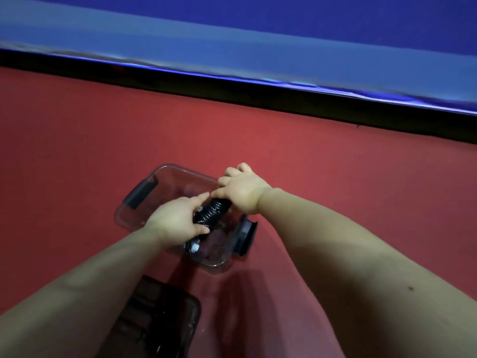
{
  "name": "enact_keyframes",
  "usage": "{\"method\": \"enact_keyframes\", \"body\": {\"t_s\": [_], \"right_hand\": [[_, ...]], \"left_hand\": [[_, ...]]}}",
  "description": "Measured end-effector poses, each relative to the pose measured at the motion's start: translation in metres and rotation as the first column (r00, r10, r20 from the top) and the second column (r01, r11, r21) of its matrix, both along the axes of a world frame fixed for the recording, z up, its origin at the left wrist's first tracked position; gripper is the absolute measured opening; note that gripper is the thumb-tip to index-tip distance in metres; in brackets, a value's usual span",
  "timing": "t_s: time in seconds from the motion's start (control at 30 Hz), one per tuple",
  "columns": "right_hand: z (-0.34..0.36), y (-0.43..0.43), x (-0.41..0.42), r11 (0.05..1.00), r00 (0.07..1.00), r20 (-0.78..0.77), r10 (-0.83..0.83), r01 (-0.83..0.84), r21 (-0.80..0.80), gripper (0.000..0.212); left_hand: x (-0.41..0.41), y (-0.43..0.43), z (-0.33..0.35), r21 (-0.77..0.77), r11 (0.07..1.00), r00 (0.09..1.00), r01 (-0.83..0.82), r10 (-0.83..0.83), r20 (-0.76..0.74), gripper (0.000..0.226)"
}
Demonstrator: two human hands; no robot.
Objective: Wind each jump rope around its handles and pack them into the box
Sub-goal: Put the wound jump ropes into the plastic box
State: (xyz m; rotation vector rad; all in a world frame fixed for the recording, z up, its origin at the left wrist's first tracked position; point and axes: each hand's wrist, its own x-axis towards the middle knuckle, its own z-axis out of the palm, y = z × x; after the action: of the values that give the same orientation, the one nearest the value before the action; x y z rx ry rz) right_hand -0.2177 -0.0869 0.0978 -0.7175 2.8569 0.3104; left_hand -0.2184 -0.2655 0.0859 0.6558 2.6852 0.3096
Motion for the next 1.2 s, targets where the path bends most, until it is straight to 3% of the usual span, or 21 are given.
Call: {"method": "enact_keyframes", "body": {"t_s": [0.1, 0.2, 0.27, 0.33, 0.4, 0.53, 0.67, 0.9, 1.1, 1.2], "right_hand": [[-0.024, 0.002, -0.011, 0.997, 0.999, -0.001, -0.047, 0.047, -0.059, 0.039], [-0.041, 0.009, -0.012, 0.971, 0.989, -0.022, -0.148, 0.141, -0.195, 0.053], [-0.049, 0.019, -0.008, 0.905, 0.949, 0.017, -0.314, 0.304, -0.298, 0.069], [-0.057, 0.028, -0.004, 0.784, 0.863, 0.157, -0.480, 0.503, -0.364, 0.074], [-0.067, 0.031, 0.000, 0.696, 0.796, 0.302, -0.525, 0.606, -0.386, 0.073], [-0.080, 0.030, 0.004, 0.603, 0.778, 0.348, -0.523, 0.627, -0.494, 0.065], [-0.086, 0.029, 0.005, 0.538, 0.774, 0.354, -0.525, 0.624, -0.566, 0.064], [-0.088, 0.029, 0.005, 0.548, 0.787, 0.328, -0.522, 0.605, -0.578, 0.064], [-0.088, 0.028, 0.004, 0.559, 0.774, 0.323, -0.545, 0.622, -0.548, 0.065], [-0.084, 0.027, 0.004, 0.616, 0.774, 0.290, -0.563, 0.627, -0.476, 0.065]], "left_hand": [[-0.010, 0.009, -0.025, 0.017, 0.999, 0.996, -0.045, 0.044, 0.083, 0.072], [-0.014, 0.020, -0.041, 0.030, 0.991, 0.973, -0.134, 0.126, 0.193, 0.069], [-0.017, 0.027, -0.048, 0.034, 0.990, 0.975, -0.140, 0.132, 0.179, 0.065], [-0.018, 0.030, -0.053, -0.007, 0.992, 0.978, -0.126, 0.125, 0.167, 0.064], [-0.017, 0.031, -0.058, -0.071, 0.992, 0.976, -0.106, 0.118, 0.185, 0.067], [-0.020, 0.040, -0.070, -0.277, 0.960, 0.990, 0.042, -0.003, 0.139, 0.078], [-0.020, 0.055, -0.083, -0.299, 0.951, 0.985, 0.085, -0.036, 0.167, 0.082], [-0.022, 0.057, -0.086, -0.442, 0.867, 0.964, 0.230, -0.141, 0.226, 0.084], [-0.033, 0.058, -0.084, -0.676, 0.629, 0.903, 0.384, -0.409, 0.133, 0.087], [-0.035, 0.056, -0.084, -0.697, 0.590, 0.893, 0.408, -0.416, 0.170, 0.087]]}}
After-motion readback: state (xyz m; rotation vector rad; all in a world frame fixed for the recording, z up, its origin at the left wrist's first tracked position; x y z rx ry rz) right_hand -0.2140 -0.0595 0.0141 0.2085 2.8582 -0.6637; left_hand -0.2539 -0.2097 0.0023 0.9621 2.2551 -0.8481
